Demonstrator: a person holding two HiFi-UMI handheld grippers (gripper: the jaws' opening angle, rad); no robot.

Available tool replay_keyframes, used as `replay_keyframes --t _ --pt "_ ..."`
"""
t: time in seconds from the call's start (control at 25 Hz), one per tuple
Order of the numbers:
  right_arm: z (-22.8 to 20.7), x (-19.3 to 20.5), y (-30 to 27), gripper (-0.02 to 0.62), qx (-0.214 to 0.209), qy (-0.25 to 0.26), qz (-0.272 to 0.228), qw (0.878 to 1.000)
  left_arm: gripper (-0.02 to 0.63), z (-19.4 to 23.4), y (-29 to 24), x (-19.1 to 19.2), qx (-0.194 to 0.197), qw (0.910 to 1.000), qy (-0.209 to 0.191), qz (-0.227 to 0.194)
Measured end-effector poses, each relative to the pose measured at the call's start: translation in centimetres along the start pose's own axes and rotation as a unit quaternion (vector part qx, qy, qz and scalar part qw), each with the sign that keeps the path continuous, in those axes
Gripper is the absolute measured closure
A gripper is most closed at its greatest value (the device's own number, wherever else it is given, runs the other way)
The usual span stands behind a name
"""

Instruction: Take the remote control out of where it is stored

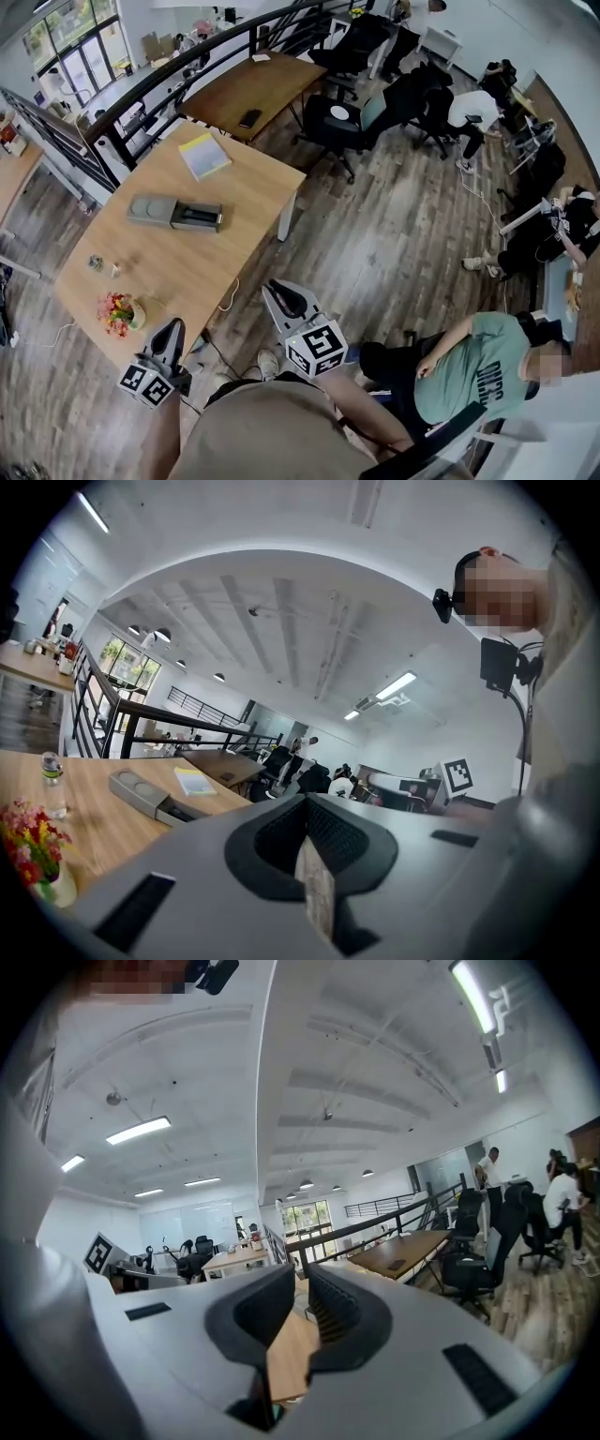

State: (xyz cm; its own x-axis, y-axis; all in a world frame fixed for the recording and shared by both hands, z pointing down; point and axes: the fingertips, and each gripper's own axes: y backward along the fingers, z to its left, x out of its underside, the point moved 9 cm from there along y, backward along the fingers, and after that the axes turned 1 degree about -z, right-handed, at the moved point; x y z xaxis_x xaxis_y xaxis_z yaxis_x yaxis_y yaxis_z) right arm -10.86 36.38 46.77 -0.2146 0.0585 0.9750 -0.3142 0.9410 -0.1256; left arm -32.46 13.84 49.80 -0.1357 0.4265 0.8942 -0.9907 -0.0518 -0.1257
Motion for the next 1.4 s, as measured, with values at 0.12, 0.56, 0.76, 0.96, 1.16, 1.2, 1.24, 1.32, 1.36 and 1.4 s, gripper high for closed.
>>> replay_keyframes --t 0.12,0.56,0.76,0.96,1.16,1.2,1.24,1.32,1.36,1.4 --pt "-1.4 0.3 0.6 0.566 0.002 0.004 0.006 1.000 0.601 -0.8 -0.4 0.6 -0.015 0.9999 0.005 0.000" --pt "-3.4 0.6 -0.4 0.566 -0.006 0.048 0.037 0.998 0.601 -1.4 0.4 2.5 -0.048 0.9984 0.030 -0.008" --pt "-3.4 0.9 -1.8 0.566 -0.004 0.053 0.034 0.998 0.601 0.2 -1.3 2.4 -0.035 0.9987 0.034 -0.010" --pt "-3.0 0.5 -3.5 0.566 0.006 0.042 0.046 0.998 0.601 1.9 -2.9 1.6 -0.016 0.9986 0.048 0.010" --pt "-2.2 -0.2 -3.9 0.566 -0.012 0.045 0.026 0.999 0.601 2.5 -4.2 0.7 -0.001 0.9993 0.031 0.022" --pt "-2.2 -0.1 -3.9 0.566 -0.014 0.046 0.027 0.998 0.601 2.4 -4.6 0.7 0.001 0.9993 0.032 0.020" --pt "-2.1 0.0 -3.6 0.566 -0.016 0.046 0.029 0.998 0.601 2.1 -4.6 0.8 0.004 0.9993 0.033 0.017" --pt "-1.9 0.0 -2.9 0.567 -0.021 0.049 0.024 0.998 0.601 1.1 -4.5 1.0 0.005 0.9994 0.034 0.011" --pt "-1.9 0.0 -2.7 0.566 -0.021 0.051 0.022 0.998 0.601 0.7 -4.4 1.0 0.003 0.9993 0.036 0.007" --pt "-1.9 0.1 -2.6 0.566 -0.022 0.052 0.022 0.998 0.601 0.3 -4.3 1.1 0.001 0.9992 0.040 0.003"
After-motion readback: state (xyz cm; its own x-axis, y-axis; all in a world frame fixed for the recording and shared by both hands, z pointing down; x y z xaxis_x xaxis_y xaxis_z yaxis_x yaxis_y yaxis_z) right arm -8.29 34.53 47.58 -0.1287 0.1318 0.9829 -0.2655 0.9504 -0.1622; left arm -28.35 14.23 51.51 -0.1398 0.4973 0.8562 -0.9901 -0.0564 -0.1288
